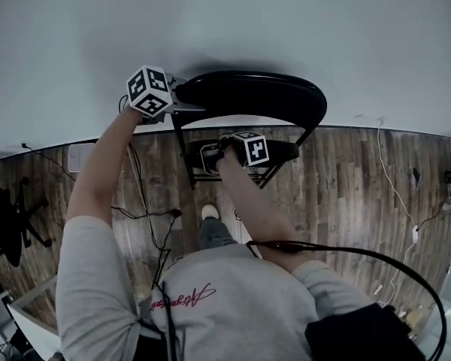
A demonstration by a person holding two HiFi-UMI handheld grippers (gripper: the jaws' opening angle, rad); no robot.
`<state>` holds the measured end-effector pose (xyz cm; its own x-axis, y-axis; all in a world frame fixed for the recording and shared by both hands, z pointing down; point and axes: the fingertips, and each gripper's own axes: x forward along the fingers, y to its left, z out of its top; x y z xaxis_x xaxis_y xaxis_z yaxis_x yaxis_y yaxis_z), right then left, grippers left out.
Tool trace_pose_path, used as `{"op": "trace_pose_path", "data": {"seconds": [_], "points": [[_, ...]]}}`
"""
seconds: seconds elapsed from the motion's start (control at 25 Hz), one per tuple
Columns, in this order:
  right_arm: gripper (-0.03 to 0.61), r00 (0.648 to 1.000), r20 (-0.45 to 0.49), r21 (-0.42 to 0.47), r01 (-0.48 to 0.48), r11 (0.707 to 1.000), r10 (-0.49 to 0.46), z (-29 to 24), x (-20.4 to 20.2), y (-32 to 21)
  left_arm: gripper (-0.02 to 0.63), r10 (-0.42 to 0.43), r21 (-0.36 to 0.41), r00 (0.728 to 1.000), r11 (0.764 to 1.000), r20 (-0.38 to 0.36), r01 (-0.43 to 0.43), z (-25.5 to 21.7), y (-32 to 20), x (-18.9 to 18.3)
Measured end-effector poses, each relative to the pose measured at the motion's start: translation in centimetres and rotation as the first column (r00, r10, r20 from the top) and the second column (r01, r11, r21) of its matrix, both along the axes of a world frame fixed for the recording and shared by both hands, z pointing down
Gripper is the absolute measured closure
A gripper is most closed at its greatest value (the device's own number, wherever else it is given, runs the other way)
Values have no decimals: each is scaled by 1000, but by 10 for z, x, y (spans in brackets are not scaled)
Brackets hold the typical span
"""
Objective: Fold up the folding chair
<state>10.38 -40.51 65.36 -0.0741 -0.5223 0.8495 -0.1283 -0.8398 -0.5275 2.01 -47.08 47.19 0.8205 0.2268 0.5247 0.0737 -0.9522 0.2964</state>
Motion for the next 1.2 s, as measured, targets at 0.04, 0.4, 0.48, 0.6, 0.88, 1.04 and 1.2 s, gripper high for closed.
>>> {"op": "trace_pose_path", "data": {"seconds": [0.04,0.4,0.48,0.6,0.88,1.04,1.2], "points": [[400,1000,3,-3,4,1000,-4,0,-1,-3,526,-2,-6,1000,1000,2,2,0,-3,-1],[385,997,7,0,72,997,-72,2,-10,-28,535,-60,-33,998,998,19,60,1,-17,-11],[383,997,4,4,77,997,-77,2,-12,-32,535,-75,-36,997,997,19,75,3,-22,-14],[380,996,12,0,86,996,-86,4,-14,-37,535,-86,-41,996,995,25,87,6,-29,-15],[374,986,14,-34,168,985,-168,12,-35,-46,535,-159,-48,987,986,37,160,16,-33,-42],[374,998,-21,-23,53,998,-53,9,-21,-51,534,-153,-10,987,988,54,154,13,-39,-30],[374,999,-7,-23,37,999,-38,11,-12,-56,535,-130,-16,989,991,71,132,13,-47,-18]]}}
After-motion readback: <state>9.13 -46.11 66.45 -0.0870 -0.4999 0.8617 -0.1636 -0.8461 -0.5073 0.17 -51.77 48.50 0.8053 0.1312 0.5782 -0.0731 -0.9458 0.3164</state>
